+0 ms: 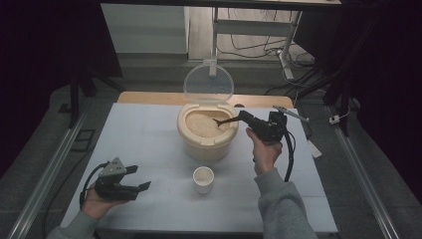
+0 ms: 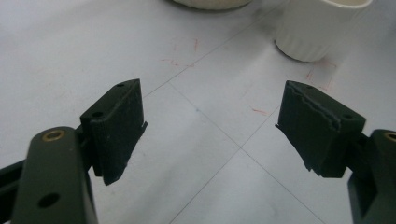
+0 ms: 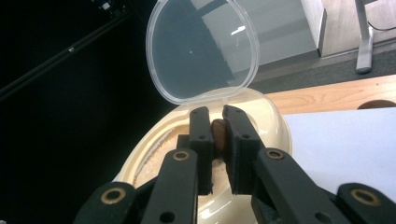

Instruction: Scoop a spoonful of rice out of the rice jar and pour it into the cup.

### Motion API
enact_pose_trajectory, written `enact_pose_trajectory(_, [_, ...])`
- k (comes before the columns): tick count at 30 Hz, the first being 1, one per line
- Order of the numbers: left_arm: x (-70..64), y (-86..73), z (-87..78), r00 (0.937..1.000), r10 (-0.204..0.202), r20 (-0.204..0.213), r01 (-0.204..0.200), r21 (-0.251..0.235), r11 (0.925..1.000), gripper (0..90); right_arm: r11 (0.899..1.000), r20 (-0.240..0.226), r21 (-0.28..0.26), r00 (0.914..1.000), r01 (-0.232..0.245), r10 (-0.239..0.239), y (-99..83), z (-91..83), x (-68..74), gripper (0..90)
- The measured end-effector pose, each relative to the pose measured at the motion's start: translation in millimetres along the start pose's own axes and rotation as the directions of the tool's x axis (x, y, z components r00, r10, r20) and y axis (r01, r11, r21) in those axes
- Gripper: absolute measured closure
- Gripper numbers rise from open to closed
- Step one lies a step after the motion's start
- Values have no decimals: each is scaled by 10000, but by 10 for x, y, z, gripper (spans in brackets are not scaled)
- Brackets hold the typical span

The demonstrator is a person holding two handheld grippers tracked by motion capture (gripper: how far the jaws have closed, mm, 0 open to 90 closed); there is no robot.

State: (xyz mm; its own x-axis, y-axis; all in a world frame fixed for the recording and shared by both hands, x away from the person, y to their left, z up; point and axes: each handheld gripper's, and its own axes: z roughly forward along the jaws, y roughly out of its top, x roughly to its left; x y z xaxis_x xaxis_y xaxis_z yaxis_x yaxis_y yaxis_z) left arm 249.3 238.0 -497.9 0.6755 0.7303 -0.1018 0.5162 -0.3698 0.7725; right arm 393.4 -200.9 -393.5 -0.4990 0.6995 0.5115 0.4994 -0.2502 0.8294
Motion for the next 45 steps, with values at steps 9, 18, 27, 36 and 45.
enact_pose_trajectory(9, [9, -3, -10, 10000, 0, -26, 0, -22, 10000, 226, 9902, -221, -284, 9905, -1364, 1358, 1, -38, -103, 826])
enact_pose_trajectory(18, [4, -6, -8, 10000, 17, -35, -17, 4, 10000, 226, 9825, -498, -402, 9824, -1821, 1800, 2, -87, -140, 826])
enact_pose_trajectory(27, [8, -8, -5, 10000, 50, -49, -50, 41, 10000, 227, 9613, -816, -355, 9595, -2732, 2697, -33, -116, -232, 827])
enact_pose_trajectory(36, [5, -10, 0, 9999, 80, -78, -79, 66, 9999, 227, 9545, -888, -548, 9536, -2930, 2876, 2, -176, -263, 827])
enact_pose_trajectory(45, [1, -8, 3, 9999, 123, -109, -122, 92, 9999, 227, 9478, -1079, -499, 9451, -3149, 3083, 35, -224, -278, 827])
